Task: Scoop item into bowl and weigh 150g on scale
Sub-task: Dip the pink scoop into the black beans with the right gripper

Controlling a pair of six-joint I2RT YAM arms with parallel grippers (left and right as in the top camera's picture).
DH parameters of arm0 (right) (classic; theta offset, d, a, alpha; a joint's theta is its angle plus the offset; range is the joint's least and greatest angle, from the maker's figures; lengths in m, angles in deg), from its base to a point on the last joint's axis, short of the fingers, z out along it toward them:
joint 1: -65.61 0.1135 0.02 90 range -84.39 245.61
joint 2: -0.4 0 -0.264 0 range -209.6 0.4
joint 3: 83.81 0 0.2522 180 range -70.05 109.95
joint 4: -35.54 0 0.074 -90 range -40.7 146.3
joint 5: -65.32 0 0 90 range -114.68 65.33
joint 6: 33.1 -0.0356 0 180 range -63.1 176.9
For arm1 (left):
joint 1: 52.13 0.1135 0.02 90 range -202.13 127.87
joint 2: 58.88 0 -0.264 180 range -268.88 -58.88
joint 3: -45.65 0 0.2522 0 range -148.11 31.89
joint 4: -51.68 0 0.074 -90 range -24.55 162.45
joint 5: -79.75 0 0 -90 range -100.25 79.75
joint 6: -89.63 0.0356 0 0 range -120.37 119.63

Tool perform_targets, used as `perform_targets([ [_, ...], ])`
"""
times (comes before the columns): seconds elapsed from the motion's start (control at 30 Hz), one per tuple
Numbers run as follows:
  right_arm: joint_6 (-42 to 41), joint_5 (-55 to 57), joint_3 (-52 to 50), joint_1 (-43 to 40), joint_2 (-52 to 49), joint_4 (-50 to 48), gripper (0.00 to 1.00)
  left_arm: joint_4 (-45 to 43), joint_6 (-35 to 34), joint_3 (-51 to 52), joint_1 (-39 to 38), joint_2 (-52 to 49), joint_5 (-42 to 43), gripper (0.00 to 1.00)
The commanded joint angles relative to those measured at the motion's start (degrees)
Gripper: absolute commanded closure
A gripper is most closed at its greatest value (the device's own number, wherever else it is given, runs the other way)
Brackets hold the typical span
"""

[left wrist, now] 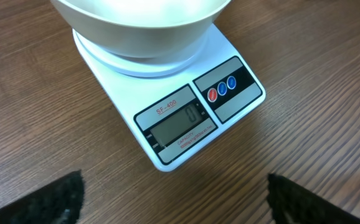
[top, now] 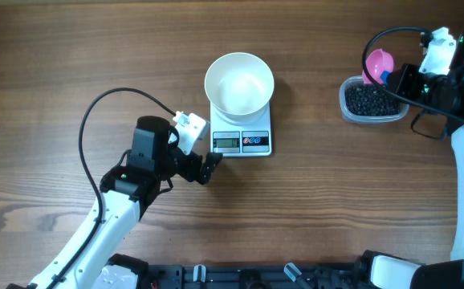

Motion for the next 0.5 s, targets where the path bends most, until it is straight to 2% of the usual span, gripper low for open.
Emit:
perform_targets([
  [0.0, 1.20, -1.33, 1.22, -0.39, 0.83, -0.31, 0.96, 0.28, -0.31, 0.13, -0.22, 0.00, -0.35, 0.00],
  [0.27, 2.91, -0.72, 1.22, -0.39, 0.83, 2.36, 0.96, 0.85, -0.31, 0.13, -0.22, 0.00, -0.35, 0.00],
  [0.47, 4.11, 16.41, 1.25, -0.39, 0.83, 6.14, 0.96, 0.85, -0.31, 0.13, -0.22, 0.00, -0.35, 0.00],
])
